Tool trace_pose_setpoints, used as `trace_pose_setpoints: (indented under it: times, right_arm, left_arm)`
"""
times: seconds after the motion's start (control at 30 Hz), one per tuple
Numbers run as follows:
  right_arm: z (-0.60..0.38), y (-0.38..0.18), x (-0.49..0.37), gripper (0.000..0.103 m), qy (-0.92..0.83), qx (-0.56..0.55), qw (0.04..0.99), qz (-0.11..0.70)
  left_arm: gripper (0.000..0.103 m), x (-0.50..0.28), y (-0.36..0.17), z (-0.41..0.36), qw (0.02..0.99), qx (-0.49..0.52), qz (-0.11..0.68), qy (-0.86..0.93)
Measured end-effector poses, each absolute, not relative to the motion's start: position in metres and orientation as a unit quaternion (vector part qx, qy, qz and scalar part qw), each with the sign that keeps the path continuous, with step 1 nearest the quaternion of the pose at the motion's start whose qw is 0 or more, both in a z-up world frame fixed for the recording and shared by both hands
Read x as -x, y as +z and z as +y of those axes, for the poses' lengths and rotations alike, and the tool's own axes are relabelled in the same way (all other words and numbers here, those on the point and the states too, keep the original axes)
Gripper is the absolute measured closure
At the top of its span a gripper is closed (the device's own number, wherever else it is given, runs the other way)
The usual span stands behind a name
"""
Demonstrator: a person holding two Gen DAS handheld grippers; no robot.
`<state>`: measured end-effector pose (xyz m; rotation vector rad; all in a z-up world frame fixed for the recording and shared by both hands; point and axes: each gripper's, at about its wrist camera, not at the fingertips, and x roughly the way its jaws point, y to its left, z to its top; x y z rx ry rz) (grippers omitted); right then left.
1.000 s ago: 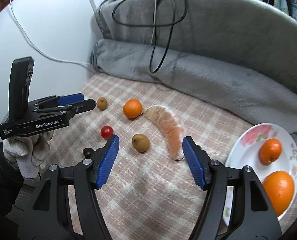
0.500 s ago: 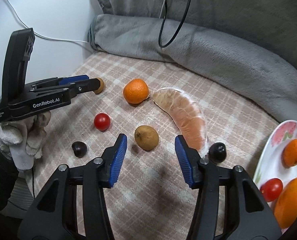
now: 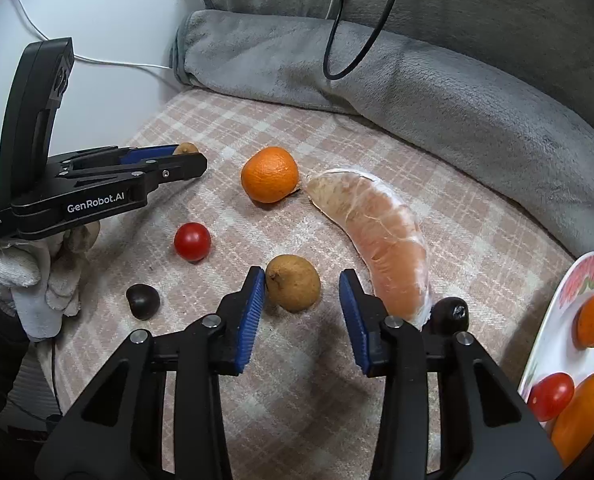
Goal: Organize fruits
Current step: 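Close the left tool on a brown kiwi while the right tool grasps another kiwi, then carry the held kiwis with both tools over the plate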
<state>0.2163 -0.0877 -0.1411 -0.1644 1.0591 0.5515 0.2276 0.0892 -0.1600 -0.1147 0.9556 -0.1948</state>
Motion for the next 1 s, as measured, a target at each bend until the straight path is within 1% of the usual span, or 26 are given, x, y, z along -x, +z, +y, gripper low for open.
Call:
trace_pose_setpoints:
  times: [0.07,0.13,0.23,0.3,0.6,1.0]
  right_arm:
    - [-0.087,-0.141,-0.216,0.064,0.26,0.078,0.823,0.499]
    - [-0.086,-0.142,-0.215,0.068,0.264,0.08,0.821,0.5]
    - [-0.081,-0.144,-0.215,0.069,0.267,0.085,0.818,0.502]
    - [-0.08,-0.145,-0.215,0.073,0.269,0.086,0.817,0.503]
    - [-0.088,-0.136,-0.209,0.073,0.268,0.073,0.823,0.496]
    - [-0.117,-0.105,-0.189,0.073,0.261,0.052,0.842,0.469]
  left_arm:
    - [0.076,-0.231,-0.162,0.09,0.881,0.055,0.46,-0.092]
    - [0.079,-0.233,-0.164,0.091,0.882,0.056,0.46,-0.091]
    - [0.079,-0.235,-0.166,0.095,0.882,0.058,0.459,-0.091]
    - [0.079,-0.234,-0.167,0.101,0.882,0.059,0.458,-0.091]
    - [0.08,-0.222,-0.163,0.106,0.887,0.06,0.449,-0.085]
    - [0.08,-0.195,-0.136,0.09,0.896,0.063,0.427,-0.103]
